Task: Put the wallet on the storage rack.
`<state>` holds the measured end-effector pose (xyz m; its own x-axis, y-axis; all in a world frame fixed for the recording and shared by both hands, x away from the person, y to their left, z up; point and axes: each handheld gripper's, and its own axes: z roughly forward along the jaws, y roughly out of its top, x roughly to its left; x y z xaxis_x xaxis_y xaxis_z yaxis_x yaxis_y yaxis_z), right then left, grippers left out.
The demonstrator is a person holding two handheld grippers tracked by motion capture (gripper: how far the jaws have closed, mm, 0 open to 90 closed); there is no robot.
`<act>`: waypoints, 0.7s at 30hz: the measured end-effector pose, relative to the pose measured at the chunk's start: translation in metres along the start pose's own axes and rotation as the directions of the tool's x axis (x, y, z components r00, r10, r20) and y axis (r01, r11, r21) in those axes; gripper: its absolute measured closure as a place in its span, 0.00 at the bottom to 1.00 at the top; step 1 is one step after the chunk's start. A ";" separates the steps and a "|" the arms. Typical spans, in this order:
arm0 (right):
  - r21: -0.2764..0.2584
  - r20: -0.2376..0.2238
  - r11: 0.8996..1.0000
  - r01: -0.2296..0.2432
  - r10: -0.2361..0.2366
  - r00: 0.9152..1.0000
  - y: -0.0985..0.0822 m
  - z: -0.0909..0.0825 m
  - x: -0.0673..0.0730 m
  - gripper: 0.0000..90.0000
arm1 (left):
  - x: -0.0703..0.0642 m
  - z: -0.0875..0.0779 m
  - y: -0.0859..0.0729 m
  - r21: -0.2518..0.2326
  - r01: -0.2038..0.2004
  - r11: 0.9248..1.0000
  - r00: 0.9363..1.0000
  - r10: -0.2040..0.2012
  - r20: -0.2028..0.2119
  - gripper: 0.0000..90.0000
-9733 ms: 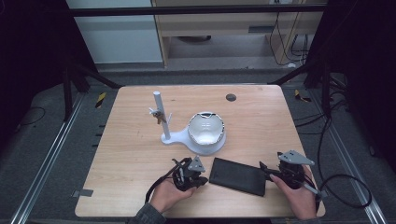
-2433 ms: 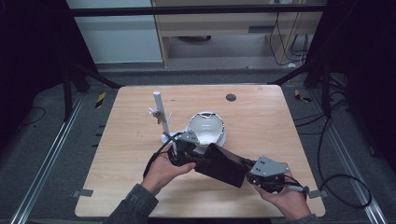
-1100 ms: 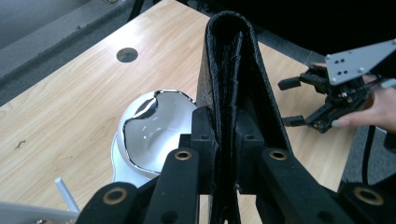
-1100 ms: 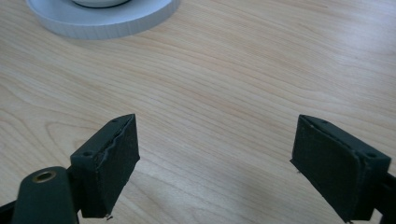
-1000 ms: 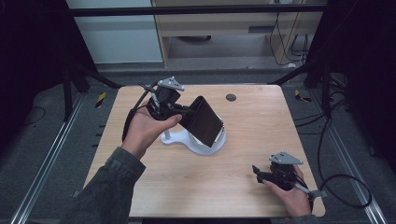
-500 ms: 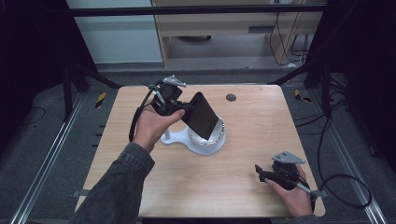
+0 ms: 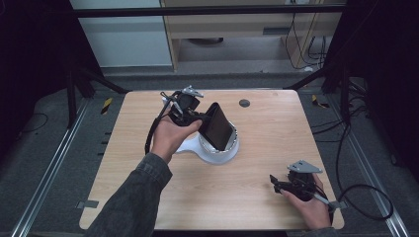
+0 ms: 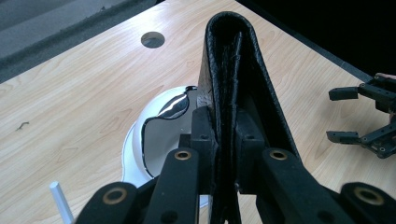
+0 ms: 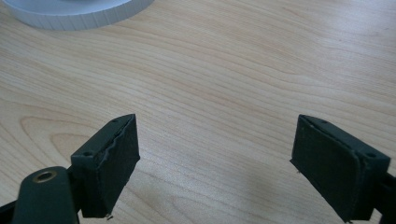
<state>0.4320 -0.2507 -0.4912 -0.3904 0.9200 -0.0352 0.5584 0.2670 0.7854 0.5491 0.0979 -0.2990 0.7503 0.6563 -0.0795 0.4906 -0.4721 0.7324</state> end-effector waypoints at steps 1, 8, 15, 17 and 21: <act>-0.003 0.002 1.000 0.011 -0.011 1.000 0.000 0.001 0.000 0.17 | 0.000 0.002 0.000 0.000 0.003 1.000 1.000 -0.003 0.001 0.90; 0.000 -0.001 1.000 0.010 -0.010 1.000 0.000 0.001 -0.001 0.17 | 0.000 0.010 -0.001 0.009 0.007 1.000 1.000 -0.007 0.006 0.90; 0.008 -0.004 1.000 0.018 -0.018 1.000 -0.001 0.002 0.000 0.16 | 0.002 0.017 -0.004 0.009 0.018 1.000 1.000 -0.018 0.009 0.90; 0.012 -0.006 1.000 0.015 -0.015 1.000 -0.001 0.003 0.001 0.16 | 0.004 0.018 -0.003 0.011 0.018 1.000 1.000 -0.018 0.013 0.89; 0.016 -0.009 1.000 0.017 -0.017 1.000 -0.001 0.003 0.001 0.16 | 0.007 0.020 -0.001 0.025 0.012 1.000 1.000 -0.013 0.007 0.89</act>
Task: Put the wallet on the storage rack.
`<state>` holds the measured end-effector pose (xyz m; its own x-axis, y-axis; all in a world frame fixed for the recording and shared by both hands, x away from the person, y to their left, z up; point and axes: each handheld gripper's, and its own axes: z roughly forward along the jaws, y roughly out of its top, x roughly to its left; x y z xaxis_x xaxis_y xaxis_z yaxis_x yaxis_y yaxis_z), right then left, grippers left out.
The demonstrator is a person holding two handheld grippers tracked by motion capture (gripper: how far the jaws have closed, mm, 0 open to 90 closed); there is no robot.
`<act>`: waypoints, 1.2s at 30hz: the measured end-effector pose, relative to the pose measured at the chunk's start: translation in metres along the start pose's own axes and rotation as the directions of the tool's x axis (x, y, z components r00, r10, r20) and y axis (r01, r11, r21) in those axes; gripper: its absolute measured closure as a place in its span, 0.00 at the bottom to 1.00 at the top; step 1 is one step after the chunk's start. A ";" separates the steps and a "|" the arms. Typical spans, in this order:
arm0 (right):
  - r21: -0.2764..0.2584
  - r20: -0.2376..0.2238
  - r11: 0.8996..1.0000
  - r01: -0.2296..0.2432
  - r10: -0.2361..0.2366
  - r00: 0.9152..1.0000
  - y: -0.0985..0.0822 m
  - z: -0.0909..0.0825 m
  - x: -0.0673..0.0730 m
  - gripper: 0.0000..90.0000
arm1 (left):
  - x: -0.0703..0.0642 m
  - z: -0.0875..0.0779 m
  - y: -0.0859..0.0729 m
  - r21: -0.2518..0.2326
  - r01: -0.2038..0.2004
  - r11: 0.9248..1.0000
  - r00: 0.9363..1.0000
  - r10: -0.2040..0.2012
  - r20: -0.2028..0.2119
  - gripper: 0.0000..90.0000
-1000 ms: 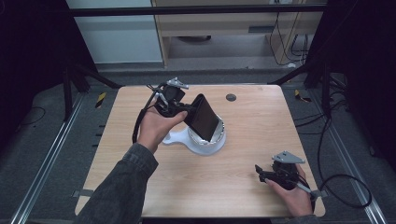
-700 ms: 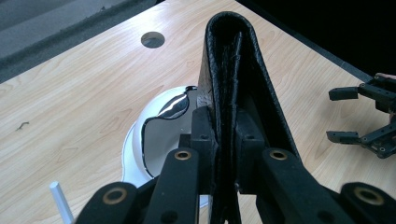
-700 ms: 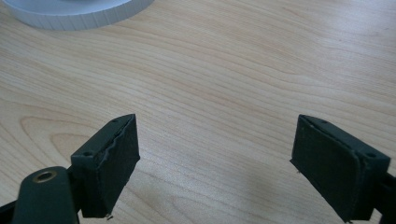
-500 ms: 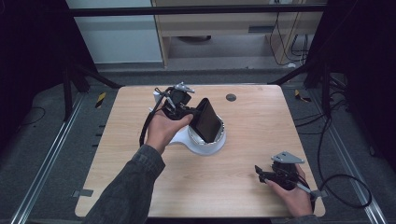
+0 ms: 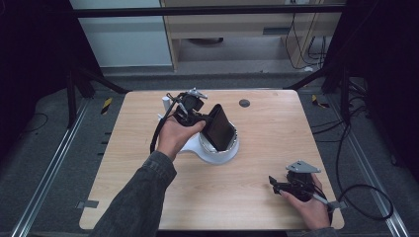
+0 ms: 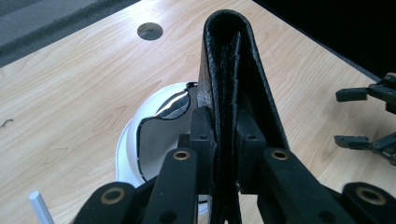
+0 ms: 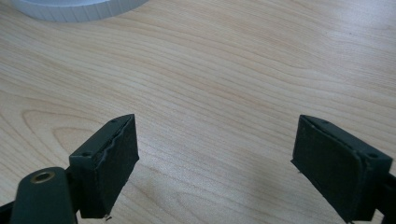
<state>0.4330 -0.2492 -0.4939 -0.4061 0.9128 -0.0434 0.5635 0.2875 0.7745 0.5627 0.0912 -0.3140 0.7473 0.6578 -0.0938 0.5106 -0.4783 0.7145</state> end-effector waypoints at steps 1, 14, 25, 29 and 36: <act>0.000 -0.001 1.000 -0.003 0.003 1.000 0.000 0.000 0.000 0.16 | 0.001 0.000 0.000 0.004 0.001 1.000 1.000 -0.001 0.002 0.88; 0.002 -0.001 1.000 -0.012 0.012 1.000 -0.001 -0.002 -0.001 0.16 | 0.012 -0.011 0.000 -0.052 0.030 0.998 0.998 -0.033 -0.053 0.75; 0.011 -0.006 1.000 -0.013 0.013 1.000 -0.002 -0.001 0.000 0.15 | 0.005 -0.019 0.006 -0.112 -0.005 0.994 0.996 -0.005 -0.087 0.67; 0.011 -0.006 1.000 -0.011 0.011 1.000 -0.002 -0.001 -0.001 0.15 | 0.005 -0.025 0.008 -0.130 -0.013 0.991 0.995 -0.001 -0.102 0.65; 0.015 -0.007 1.000 -0.012 0.012 1.000 -0.002 -0.001 0.000 0.15 | 0.006 -0.031 0.008 -0.161 -0.020 0.987 0.994 0.003 -0.105 0.59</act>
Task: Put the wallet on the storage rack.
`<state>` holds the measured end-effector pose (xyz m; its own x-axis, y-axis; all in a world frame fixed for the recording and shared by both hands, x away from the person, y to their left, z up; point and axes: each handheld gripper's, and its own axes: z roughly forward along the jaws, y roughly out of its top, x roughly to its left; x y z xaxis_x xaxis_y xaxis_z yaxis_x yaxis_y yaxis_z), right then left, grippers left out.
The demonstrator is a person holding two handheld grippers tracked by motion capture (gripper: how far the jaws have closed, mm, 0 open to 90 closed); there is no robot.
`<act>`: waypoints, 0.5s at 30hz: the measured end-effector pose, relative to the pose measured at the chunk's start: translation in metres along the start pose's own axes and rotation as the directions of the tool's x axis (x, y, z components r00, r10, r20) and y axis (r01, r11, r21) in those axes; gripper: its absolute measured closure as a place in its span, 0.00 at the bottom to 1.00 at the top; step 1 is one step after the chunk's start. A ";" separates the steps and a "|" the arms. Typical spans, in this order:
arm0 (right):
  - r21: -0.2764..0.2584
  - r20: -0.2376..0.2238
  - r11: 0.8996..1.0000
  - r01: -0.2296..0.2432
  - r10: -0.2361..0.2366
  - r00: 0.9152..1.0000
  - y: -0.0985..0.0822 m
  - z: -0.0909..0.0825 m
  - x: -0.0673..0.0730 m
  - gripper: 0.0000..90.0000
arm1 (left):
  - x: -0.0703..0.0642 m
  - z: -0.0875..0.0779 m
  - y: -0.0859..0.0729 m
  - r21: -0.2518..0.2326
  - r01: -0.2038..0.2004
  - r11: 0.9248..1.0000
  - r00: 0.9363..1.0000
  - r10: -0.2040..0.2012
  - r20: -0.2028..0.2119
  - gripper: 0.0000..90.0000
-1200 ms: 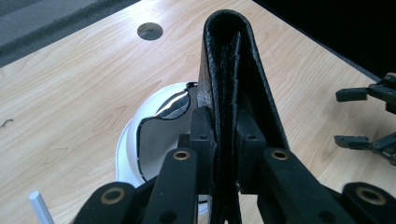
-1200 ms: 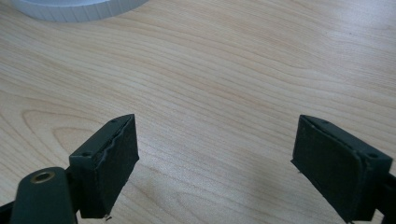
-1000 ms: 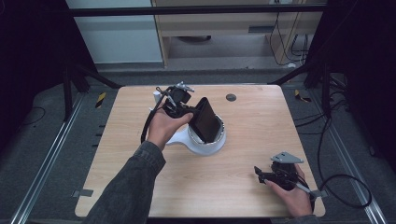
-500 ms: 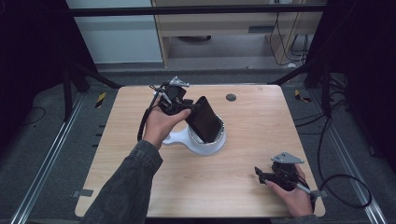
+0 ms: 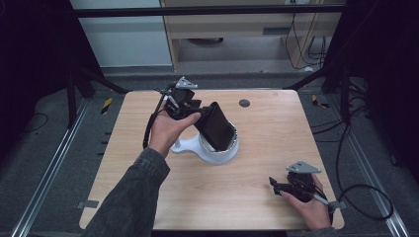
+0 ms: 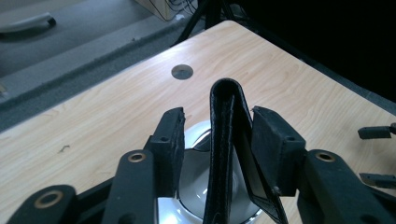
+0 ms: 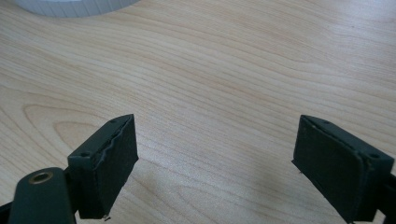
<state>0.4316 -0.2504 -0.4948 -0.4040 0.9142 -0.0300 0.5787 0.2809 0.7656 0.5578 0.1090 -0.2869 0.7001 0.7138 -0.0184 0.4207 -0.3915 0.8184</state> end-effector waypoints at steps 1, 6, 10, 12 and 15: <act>0.001 0.000 1.000 0.000 0.000 1.000 0.000 0.000 0.000 0.15 | 0.000 -0.001 0.001 -0.008 -0.001 1.000 1.000 0.001 0.004 0.59; 0.000 -0.001 1.000 0.001 -0.001 1.000 0.000 0.000 -0.001 0.15 | -0.003 -0.005 0.002 -0.036 -0.016 0.999 1.000 0.016 0.002 0.54; 0.000 0.000 1.000 -0.001 0.001 1.000 0.000 0.000 -0.001 0.15 | -0.010 -0.014 0.005 -0.077 -0.072 0.994 0.997 0.071 -0.010 0.40; 0.002 0.000 1.000 0.001 -0.001 1.000 -0.001 0.000 -0.001 0.15 | -0.015 -0.018 0.004 -0.080 -0.104 0.991 0.995 0.103 -0.018 0.29; 0.004 -0.001 1.000 -0.002 0.002 1.000 -0.001 0.000 -0.001 0.15 | -0.024 -0.026 -0.002 -0.092 -0.131 0.987 0.991 0.131 -0.006 0.20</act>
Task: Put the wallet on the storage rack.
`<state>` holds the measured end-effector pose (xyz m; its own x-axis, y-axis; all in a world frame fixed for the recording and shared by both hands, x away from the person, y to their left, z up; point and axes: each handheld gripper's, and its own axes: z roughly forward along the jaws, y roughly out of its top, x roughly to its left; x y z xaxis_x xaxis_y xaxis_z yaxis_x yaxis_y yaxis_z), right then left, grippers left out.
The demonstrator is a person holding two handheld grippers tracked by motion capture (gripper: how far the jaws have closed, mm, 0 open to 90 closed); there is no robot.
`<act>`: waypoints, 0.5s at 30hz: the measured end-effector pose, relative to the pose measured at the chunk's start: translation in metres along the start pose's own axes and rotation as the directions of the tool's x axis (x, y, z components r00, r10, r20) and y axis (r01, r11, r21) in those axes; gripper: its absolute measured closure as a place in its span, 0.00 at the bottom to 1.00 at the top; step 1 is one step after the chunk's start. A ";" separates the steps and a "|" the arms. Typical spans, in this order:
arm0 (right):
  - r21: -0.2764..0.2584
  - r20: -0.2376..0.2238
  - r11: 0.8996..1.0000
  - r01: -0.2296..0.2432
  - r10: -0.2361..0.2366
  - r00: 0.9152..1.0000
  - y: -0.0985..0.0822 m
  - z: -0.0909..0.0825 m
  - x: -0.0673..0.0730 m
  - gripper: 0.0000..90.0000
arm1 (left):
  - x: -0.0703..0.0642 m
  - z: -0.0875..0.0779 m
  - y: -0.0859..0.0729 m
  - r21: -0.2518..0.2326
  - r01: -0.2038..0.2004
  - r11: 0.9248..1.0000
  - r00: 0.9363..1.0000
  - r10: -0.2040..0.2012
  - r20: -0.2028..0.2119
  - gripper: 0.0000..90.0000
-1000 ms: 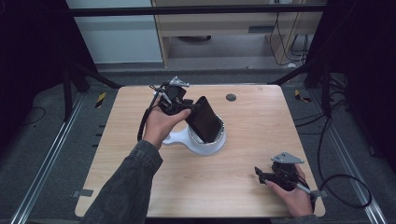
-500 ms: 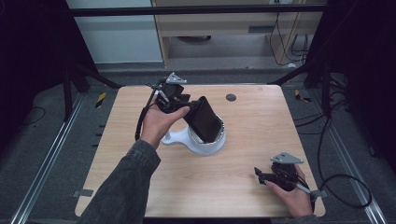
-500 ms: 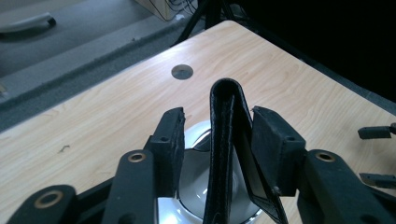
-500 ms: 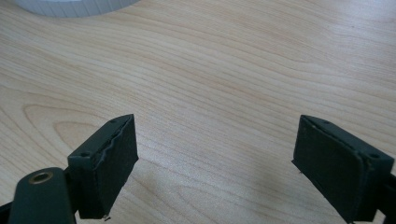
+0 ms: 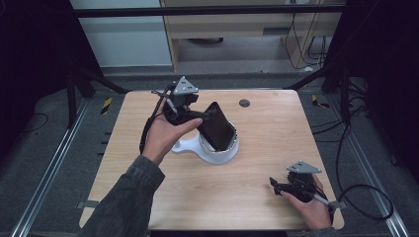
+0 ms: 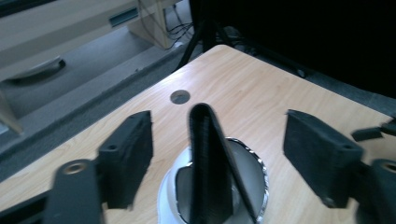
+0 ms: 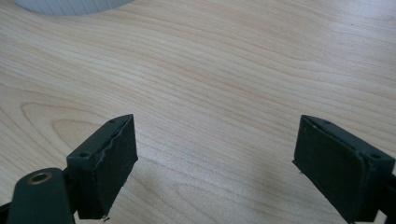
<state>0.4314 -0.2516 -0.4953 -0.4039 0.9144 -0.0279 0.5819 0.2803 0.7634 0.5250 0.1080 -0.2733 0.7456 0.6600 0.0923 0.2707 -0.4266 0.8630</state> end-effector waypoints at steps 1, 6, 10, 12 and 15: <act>0.002 0.000 1.000 -0.001 0.001 1.000 0.000 0.000 0.001 0.15 | -0.006 -0.007 -0.005 -0.008 -0.012 1.000 1.000 0.012 0.002 0.17; 0.004 -0.002 1.000 0.000 0.000 1.000 0.000 0.000 0.001 0.13 | -0.017 -0.021 -0.020 -0.032 -0.019 0.999 1.000 0.019 0.011 0.10; 0.009 -0.007 1.000 0.007 -0.007 1.000 -0.001 0.002 0.003 0.11 | -0.028 -0.035 -0.041 -0.045 -0.036 0.998 0.999 0.037 0.005 0.08; 0.010 -0.011 1.000 0.012 -0.011 1.000 -0.001 0.002 0.003 0.10 | -0.031 -0.040 -0.051 -0.055 -0.031 0.998 0.999 0.031 0.009 0.07; 0.015 -0.015 1.000 0.014 -0.014 1.000 -0.001 0.004 0.003 0.08 | -0.035 -0.042 -0.063 -0.053 -0.028 0.998 0.999 0.029 0.019 0.06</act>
<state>0.4319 -0.2477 -0.4987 -0.4226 0.9059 -0.0286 0.5867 0.2975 0.7531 0.4560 0.1373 -0.3102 0.7646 0.6354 0.1081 0.2168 -0.4115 0.8852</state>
